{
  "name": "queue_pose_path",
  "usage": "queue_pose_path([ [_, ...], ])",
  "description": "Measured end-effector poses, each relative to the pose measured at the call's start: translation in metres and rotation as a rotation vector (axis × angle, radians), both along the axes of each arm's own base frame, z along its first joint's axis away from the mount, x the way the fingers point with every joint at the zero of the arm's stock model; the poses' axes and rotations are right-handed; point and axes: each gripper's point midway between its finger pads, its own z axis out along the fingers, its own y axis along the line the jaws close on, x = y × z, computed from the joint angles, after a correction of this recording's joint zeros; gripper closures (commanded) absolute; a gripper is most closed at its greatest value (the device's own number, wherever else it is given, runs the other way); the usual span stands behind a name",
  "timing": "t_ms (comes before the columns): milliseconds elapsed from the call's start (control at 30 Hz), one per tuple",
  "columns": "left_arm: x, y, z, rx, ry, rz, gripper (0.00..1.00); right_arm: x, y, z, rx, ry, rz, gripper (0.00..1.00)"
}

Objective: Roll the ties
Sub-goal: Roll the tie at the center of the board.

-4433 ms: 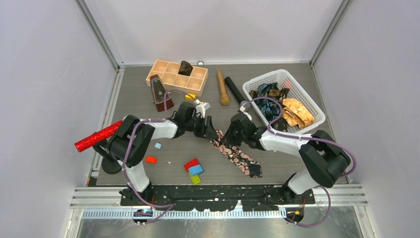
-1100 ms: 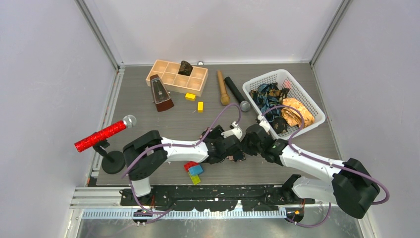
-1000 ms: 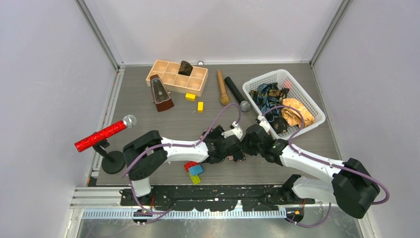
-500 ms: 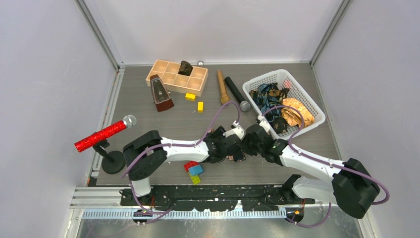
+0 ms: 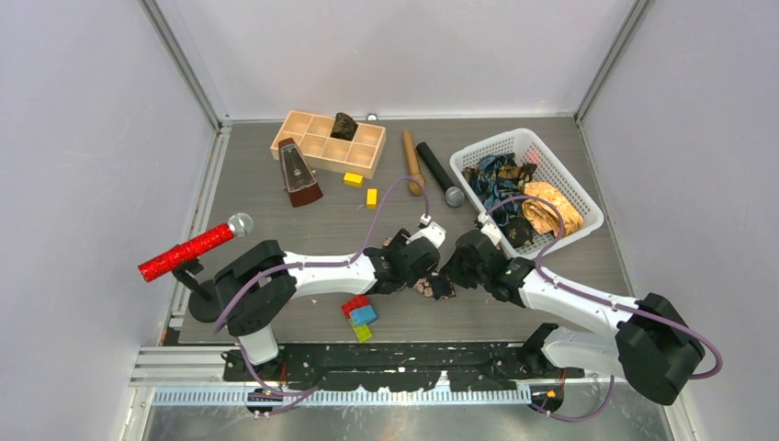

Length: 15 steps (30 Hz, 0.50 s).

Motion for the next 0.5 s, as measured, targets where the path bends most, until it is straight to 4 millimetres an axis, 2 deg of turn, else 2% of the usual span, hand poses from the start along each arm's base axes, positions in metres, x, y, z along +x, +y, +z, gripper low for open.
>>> queue_pose_path([
  [200, 0.0005, 0.0004, 0.0028, -0.074, 0.039, 0.004, 0.41, 0.0, 0.0, 0.0, 0.0, 0.0, 0.0, 0.83],
  [500, -0.0025, -0.0034, 0.0101, -0.155, 0.088, -0.007, 0.29, 0.0006, -0.0006, 0.0, -0.003, -0.002, -0.003, 0.82],
])
